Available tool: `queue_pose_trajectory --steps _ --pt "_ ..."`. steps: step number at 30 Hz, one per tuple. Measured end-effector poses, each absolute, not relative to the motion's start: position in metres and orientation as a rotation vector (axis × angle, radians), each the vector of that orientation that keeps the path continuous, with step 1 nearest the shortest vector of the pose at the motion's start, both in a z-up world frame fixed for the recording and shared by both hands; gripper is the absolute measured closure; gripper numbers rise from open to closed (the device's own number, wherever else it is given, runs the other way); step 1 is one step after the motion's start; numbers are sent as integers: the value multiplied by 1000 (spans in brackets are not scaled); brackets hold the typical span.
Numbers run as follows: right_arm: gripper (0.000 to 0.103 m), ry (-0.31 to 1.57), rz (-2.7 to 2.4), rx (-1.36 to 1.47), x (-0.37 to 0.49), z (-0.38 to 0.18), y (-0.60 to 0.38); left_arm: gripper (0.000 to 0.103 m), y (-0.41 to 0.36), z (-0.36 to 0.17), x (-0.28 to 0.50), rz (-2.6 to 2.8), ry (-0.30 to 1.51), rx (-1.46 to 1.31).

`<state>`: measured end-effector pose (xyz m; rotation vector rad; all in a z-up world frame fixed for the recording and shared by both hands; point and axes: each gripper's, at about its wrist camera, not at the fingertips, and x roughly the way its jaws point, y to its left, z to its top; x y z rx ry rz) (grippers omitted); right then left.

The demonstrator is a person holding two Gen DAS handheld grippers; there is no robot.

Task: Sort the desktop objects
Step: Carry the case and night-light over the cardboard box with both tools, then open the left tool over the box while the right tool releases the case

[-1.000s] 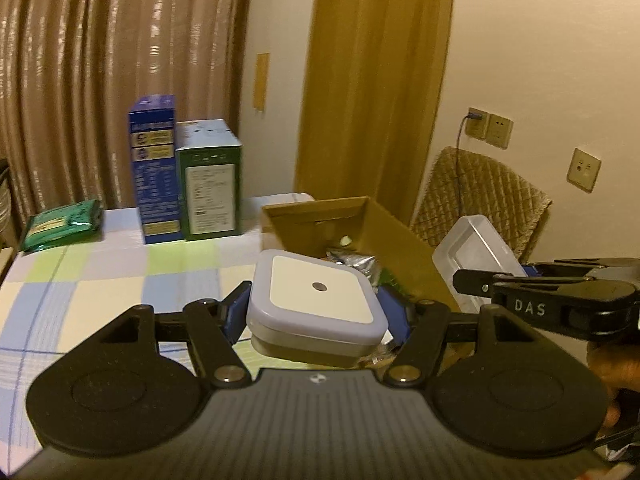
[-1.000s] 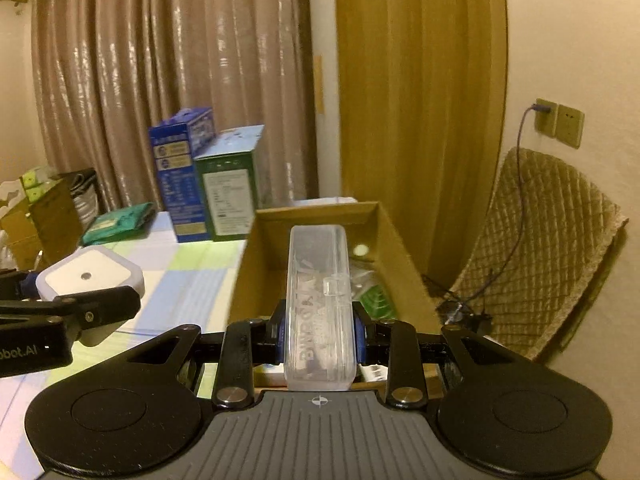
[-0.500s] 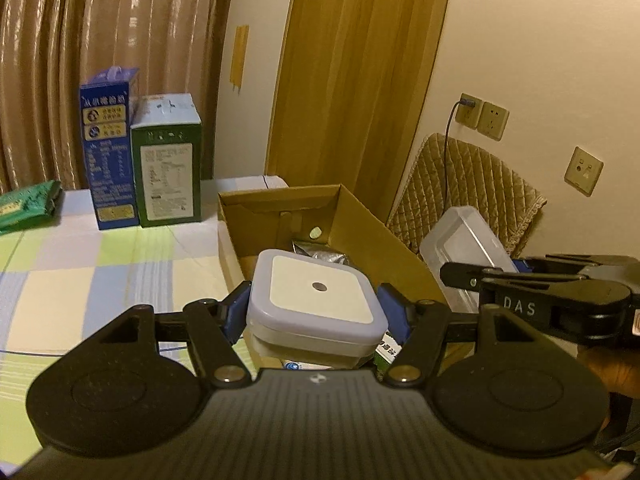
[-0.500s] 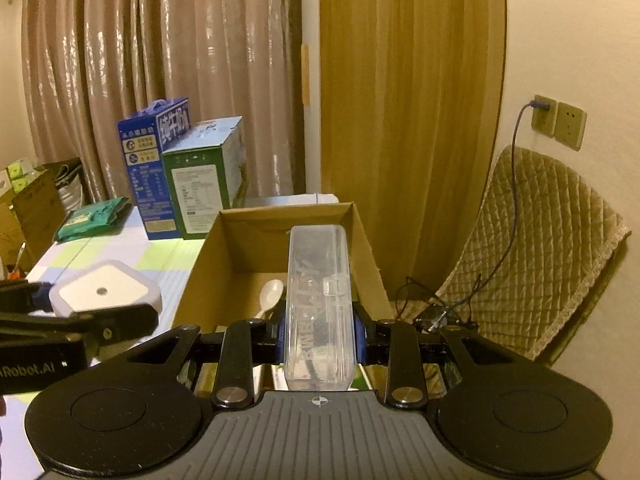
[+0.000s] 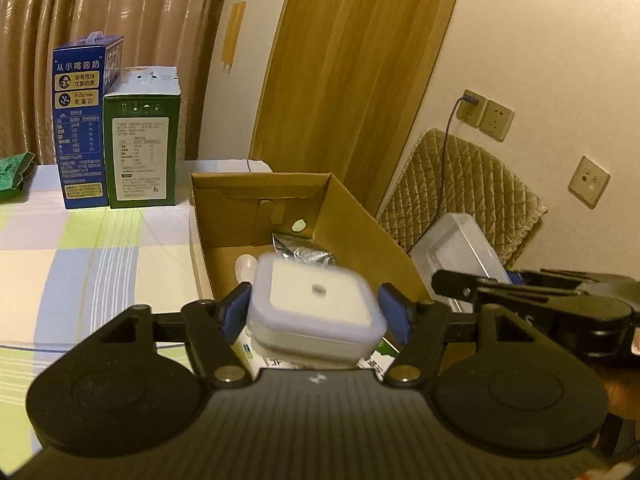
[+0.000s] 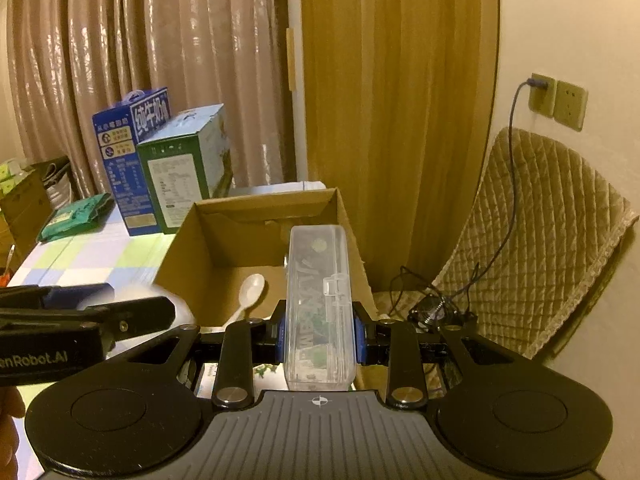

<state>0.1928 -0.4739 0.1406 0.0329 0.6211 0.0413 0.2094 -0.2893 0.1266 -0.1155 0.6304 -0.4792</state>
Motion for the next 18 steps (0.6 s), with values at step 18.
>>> queue_pose_trajectory --steps 18 --pt "75 619 77 68 208 138 -461 18 -260 126 211 -400 616 -86"
